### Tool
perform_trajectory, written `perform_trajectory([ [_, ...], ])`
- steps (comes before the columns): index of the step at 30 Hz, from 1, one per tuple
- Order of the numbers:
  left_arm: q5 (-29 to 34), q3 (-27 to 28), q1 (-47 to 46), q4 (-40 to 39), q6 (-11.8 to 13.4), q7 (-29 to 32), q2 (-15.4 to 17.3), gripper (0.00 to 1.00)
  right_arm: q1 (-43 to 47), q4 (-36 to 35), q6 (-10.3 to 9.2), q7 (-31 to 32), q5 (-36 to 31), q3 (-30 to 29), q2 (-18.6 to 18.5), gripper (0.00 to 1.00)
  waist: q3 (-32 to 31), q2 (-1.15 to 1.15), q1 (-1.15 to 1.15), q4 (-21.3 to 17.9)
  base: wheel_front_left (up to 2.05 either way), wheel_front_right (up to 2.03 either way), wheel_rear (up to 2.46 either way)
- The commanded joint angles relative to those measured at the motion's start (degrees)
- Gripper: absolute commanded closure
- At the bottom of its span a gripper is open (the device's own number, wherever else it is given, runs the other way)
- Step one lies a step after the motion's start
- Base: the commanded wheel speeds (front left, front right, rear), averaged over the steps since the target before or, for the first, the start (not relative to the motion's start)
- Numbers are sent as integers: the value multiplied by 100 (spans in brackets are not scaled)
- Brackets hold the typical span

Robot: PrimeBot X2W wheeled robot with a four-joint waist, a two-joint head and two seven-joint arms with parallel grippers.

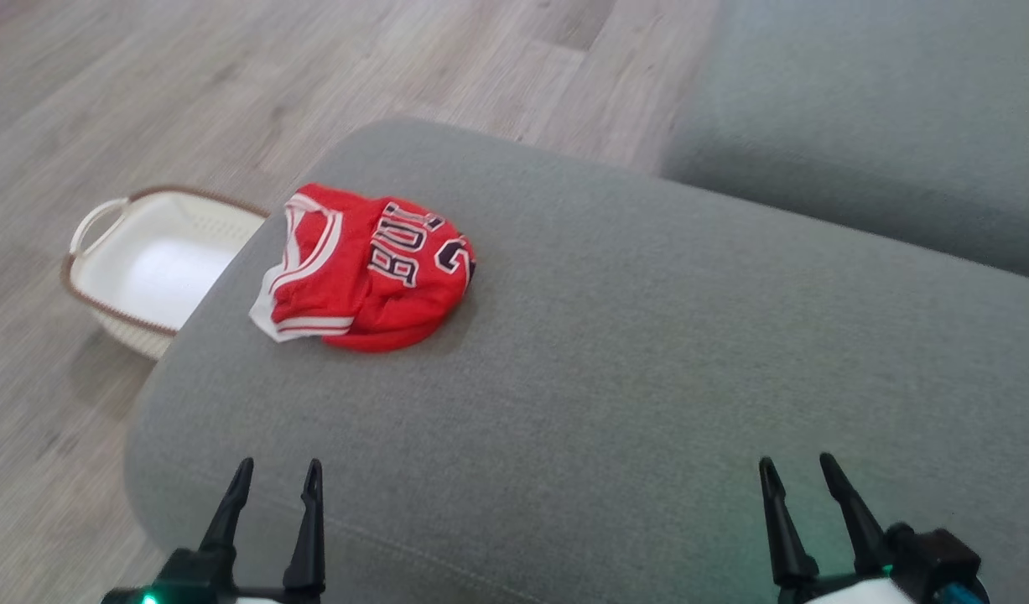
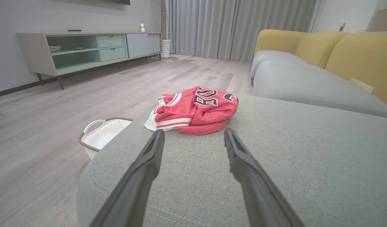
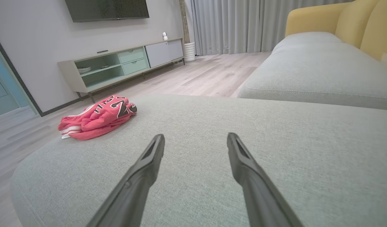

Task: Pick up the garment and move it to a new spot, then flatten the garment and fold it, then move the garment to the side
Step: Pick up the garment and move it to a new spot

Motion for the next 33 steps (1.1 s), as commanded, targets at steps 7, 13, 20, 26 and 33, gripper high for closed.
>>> perform_trajectory([
  [7, -119, 280, -552, -316, 43, -34, -43, 0, -437, -154, -5, -78, -134, 131, -105, 0, 546, 0, 0, 185, 0, 0, 0],
  [13, -411, 688, -1527, -408, 54, -34, -45, 0, -877, -290, -5, -78, -356, 86, -476, 0, 1427, 0, 0, -41, 0, 0, 0],
  [20, -377, 1125, -3074, 955, -54, 172, 458, 0, -1313, -464, -5, -78, -586, -38, -743, 0, 2083, 0, 0, -325, 0, 0, 0],
  [26, -571, 1251, -4396, 2716, -160, 1075, 835, 0, -1472, -529, -5, -78, -662, -36, -864, 0, 2383, 0, 0, -451, 0, 0, 0],
  [33, -843, 1264, -5345, 4482, -423, 1133, 1043, 0, -1562, -585, -5, -78, -719, -31, -967, 0, 2643, 0, 0, -558, 0, 0, 0],
])
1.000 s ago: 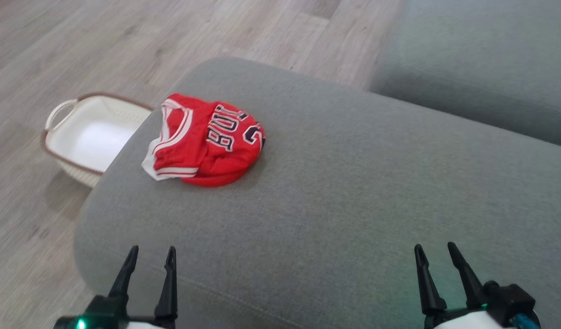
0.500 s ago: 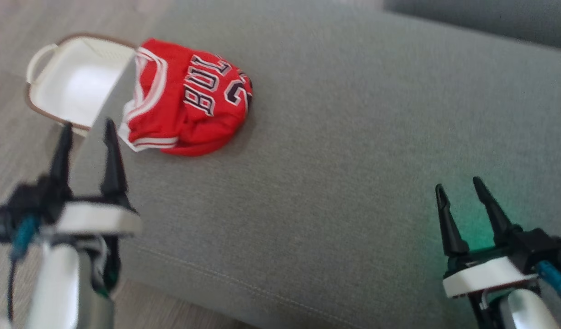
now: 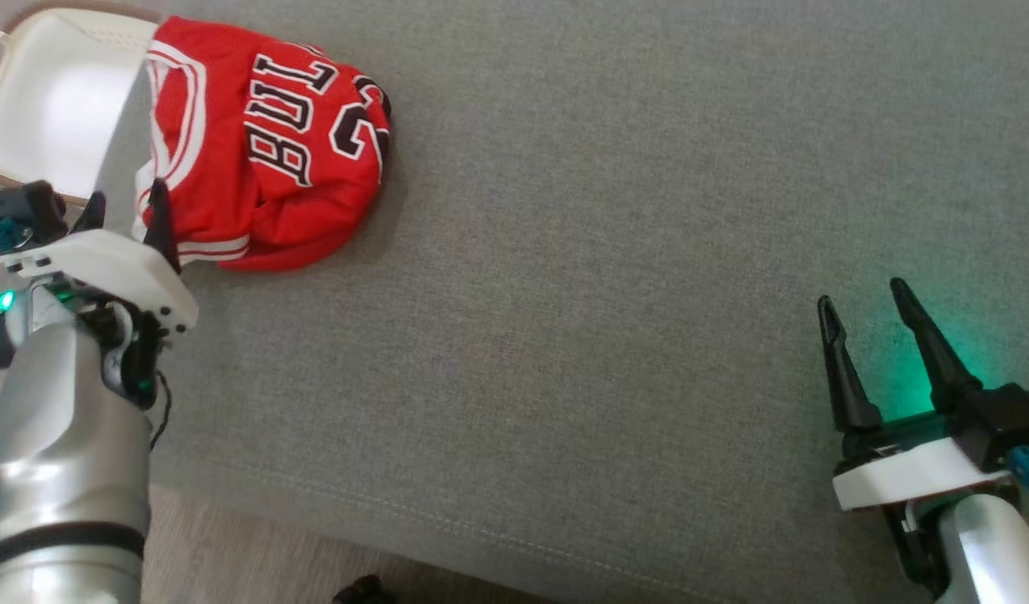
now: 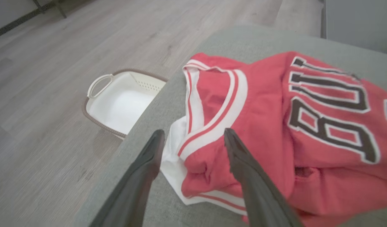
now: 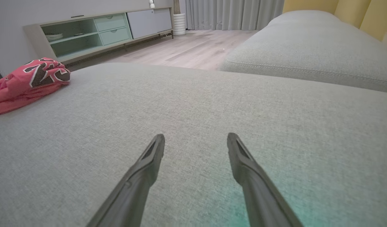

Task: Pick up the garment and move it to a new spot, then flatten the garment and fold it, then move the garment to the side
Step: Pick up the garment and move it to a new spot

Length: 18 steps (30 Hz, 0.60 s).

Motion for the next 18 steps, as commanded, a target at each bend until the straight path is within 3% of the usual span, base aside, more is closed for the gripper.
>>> perform_trajectory([
  [1, -22, 166, -232, 90, -33, -69, 360, 0, -116, -205, -5, -69, -57, 113, -91, 0, 86, 0, 0, -56, 0, 0, 0],
  [12, -258, 136, -821, 1508, -172, -467, 334, 3, -220, -333, -5, -69, -107, 54, -233, 0, 338, 0, 0, -236, 0, 0, 0],
  [13, -251, 116, -855, 1566, -178, -590, 337, 75, -222, -343, -5, -69, -113, 51, -240, 0, 348, 0, 0, -245, 0, 0, 0],
  [14, -252, 95, -886, 1622, -189, -704, 336, 100, -225, -348, -5, -69, -120, 46, -245, 0, 352, 0, 0, -258, 0, 0, 0],
  [18, -211, -36, -987, 1630, -236, -1078, 358, 100, -228, -315, -5, -69, -153, 10, -181, 0, 207, 0, 0, -325, 0, 0, 0],
])
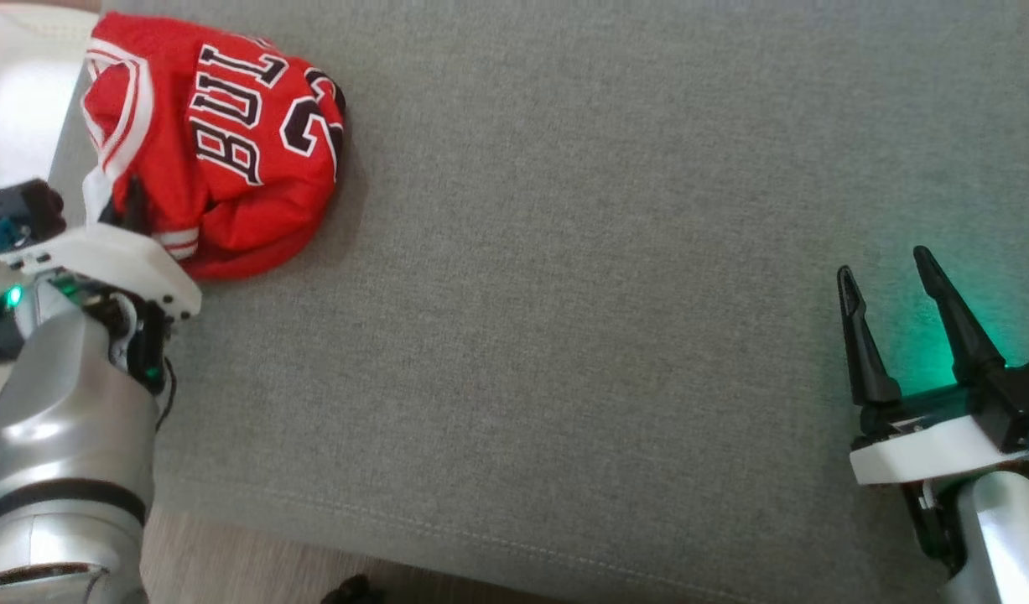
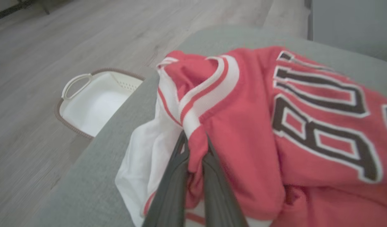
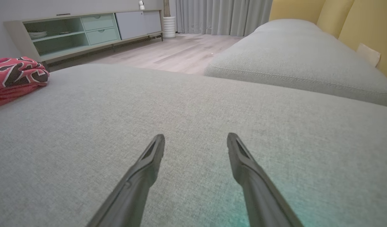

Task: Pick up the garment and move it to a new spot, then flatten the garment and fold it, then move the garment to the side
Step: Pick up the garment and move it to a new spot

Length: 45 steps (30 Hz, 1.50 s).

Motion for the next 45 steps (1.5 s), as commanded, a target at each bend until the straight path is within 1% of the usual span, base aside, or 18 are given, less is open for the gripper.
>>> perform_trajectory([
  [1, 55, 66, -173, -221, -11, -124, 352, 100, -25, -157, -5, -63, -48, 102, 13, 0, -141, 0, -1, -50, 0, 0, 0],
  [4, 182, -30, -193, -676, -5, -196, 470, 100, -33, -92, -5, -63, -7, 148, 153, 0, -432, 0, -1, -153, 0, 0, 0],
  [8, 409, -19, 24, -2050, 118, -203, 603, 100, -40, 31, -5, -63, 67, 232, 422, 0, -949, 0, -1, -387, 0, 0, 0],
  [12, 639, -153, 247, -3145, 88, -205, 732, 100, 6, 167, -5, -63, 142, 407, 636, 0, -1518, 0, -1, -734, 0, 0, 0],
  [15, 772, -368, 311, -3623, 36, -205, 867, 100, 50, 245, -5, -63, 200, 472, 750, 0, -1959, 0, -1, -1051, 0, 0, 0],
  [18, 818, -616, 269, -3961, -4, -149, 922, 100, 139, 296, -5, -63, 265, 502, 834, 0, -2373, 0, -1, -1362, 0, 0, 0],
  [21, 790, -833, 157, -4269, -29, 45, 973, 100, 187, 259, -5, -63, 378, 480, 903, 0, -2570, 0, -1, -1667, 0, 0, 0],
  [25, 717, -1066, -13, -4528, -44, 284, 1021, 100, 124, 166, -5, -63, 419, 527, 949, 0, -2745, 0, -1, -2140, 0, 0, 0],
  [26, 692, -1135, -69, -4578, -46, 325, 1007, 100, 112, 131, -5, -63, 426, 518, 957, 0, -2773, 0, -1, -2237, 0, 0, 0],
  [27, 656, -1286, -195, -4640, -50, 398, 976, 100, 105, 78, -5, -63, 458, 527, 970, 0, -2819, 0, -1, -2426, 0, 0, 0],
  [28, 656, -1286, -195, -4640, -50, 398, 976, 100, 105, 78, -5, -63, 458, 527, 970, 0, -2819, 0, -1, -2426, 0, 0, 0],
  [29, 642, -1434, -345, -4681, -52, 425, 943, 100, 102, 45, -5, -63, 489, 570, 977, 0, -2857, 0, -1, -2606, 0, 0, 0],
  [30, 628, -1501, -420, -4683, -53, 446, 922, 100, 101, 40, -5, -63, 495, 586, 979, 0, -2874, 0, -1, -2697, 0, 0, 0],
  [31, 628, -1501, -420, -4683, -53, 446, 922, 100, 101, 40, -5, -63, 495, 586, 979, 0, -2874, 0, -1, -2697, 0, 0, 0],
  [35, 584, -1741, -723, -4637, -55, 510, 827, 100, 109, 32, -5, -63, 505, 548, 981, 0, -2914, 0, -1, -3012, 0, 0, 0],
  [38, 563, -1909, -800, -4509, -56, 521, 782, 100, 115, 64, -5, -63, 511, 627, 968, 0, -2942, 0, -1, -3260, 0, 0, 0],
  [40, 527, -2058, -712, -4396, -57, 507, 719, 100, 136, 70, -5, -63, 528, 679, 954, 0, -2927, 0, -1, -3385, 0, 0, 0],
  [45, 428, -2553, -225, -4022, -57, 363, 436, 100, 183, 31, -5, -63, 552, 690, 929, 0, -2755, 0, -1, -3528, 0, 0, 0],
])
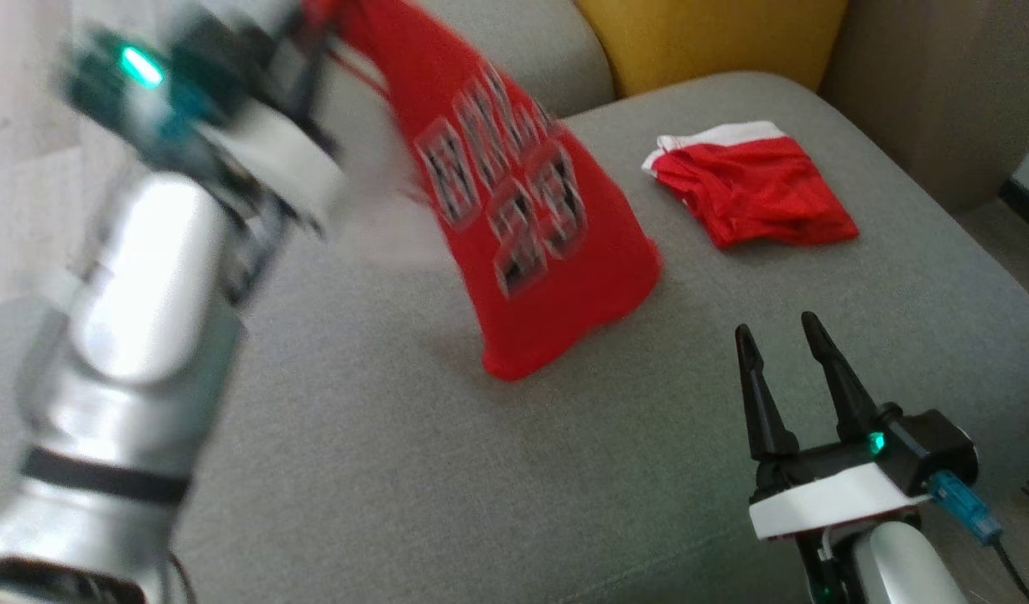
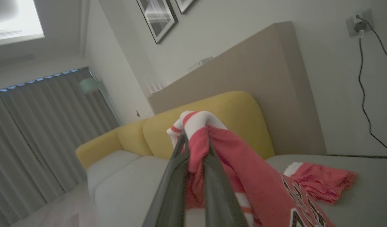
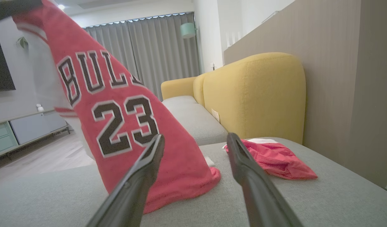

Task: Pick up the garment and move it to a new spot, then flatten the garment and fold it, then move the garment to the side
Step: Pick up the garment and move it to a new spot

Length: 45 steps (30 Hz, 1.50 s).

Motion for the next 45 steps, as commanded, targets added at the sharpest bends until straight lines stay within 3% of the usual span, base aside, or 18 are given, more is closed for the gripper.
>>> perform_trajectory([
  [1, -82, 117, -1, -4, 10, -81, 165, 100, -166, -210, -5, -62, 35, 140, -15, 0, 118, 0, 0, -70, 0, 0, 0],
  [10, -225, -570, 1232, 987, 14, -508, -559, 100, -104, -281, -5, -62, 38, 224, 31, 0, 677, 0, 0, -102, 0, 0, 0],
  [16, -355, -944, 1602, 1489, 11, -592, -854, 100, -139, -291, -5, -62, 23, 291, 57, 0, 978, 0, 0, 42, 0, 0, 0],
  [17, -384, -943, 1641, 1451, 11, -593, -882, 95, -144, -288, -5, -62, 23, 296, 60, 0, 985, 0, 0, 83, 0, 0, 0],
  [18, -406, -930, 1679, 1410, 12, -594, -903, 40, -145, -277, -5, -62, 22, 310, 62, 0, 975, 0, 0, 130, 0, 0, 0],
  [19, -418, -905, 1713, 1335, 25, -595, -922, 0, -141, -263, -5, -62, 19, 322, 64, 0, 942, 0, 0, 183, 0, 0, 0],
  [31, -349, -334, 2864, -446, 409, -596, -929, 0, 200, -160, -5, -62, 59, 106, 69, 0, 99, 0, 0, 931, 0, 0, 0],
  [38, -105, 668, 4166, -1865, 843, -597, -657, 0, 431, -216, -5, -62, 98, -97, 71, 0, -123, 0, 0, 1292, 0, 0, 0],
  [45, 137, 1568, 5432, -2852, 1068, -597, -760, 0, 753, -337, -5, -62, 108, -430, 71, 0, -289, 0, 0, 1559, 0, 0, 0],
])
